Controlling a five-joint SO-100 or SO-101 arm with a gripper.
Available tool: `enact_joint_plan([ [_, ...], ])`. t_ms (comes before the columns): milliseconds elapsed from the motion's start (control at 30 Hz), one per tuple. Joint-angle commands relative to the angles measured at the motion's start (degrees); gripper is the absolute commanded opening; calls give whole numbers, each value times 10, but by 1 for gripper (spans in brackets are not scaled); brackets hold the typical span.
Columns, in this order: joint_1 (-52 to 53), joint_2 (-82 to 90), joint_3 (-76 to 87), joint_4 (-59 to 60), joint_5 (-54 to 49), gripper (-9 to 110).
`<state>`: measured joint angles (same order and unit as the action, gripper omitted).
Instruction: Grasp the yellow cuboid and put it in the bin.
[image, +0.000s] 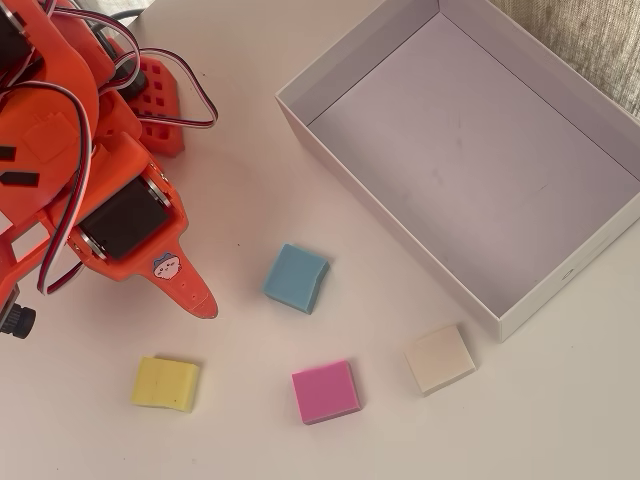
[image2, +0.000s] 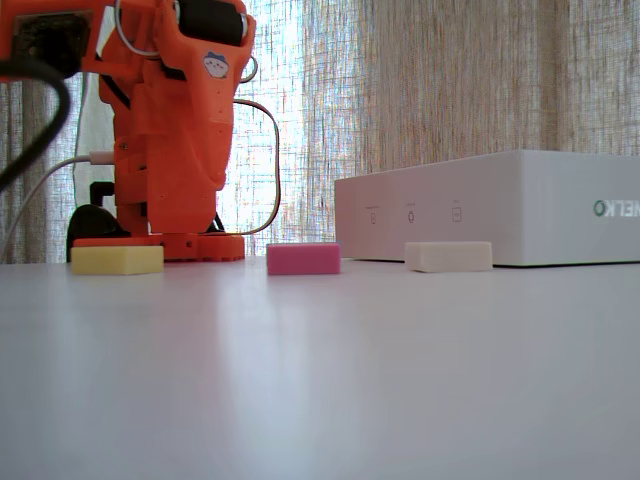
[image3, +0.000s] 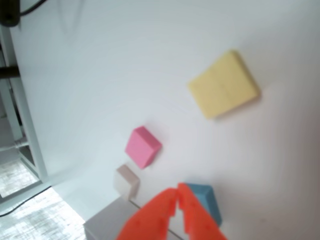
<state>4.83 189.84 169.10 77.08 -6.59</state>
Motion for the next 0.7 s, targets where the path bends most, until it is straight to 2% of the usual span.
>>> enact_joint_plan([
  [0,-8,-3,-4,-7,-6,-8],
  [333,-8,-3,-4,-7,-6,-8],
  [400,-8,-3,-4,-7,-5,-5],
  [500,-3,-3,-4,-12,-1,9],
  [567,4,-19,0,-68,-6,17],
  [667,6,-91,-29,-157,15,22],
])
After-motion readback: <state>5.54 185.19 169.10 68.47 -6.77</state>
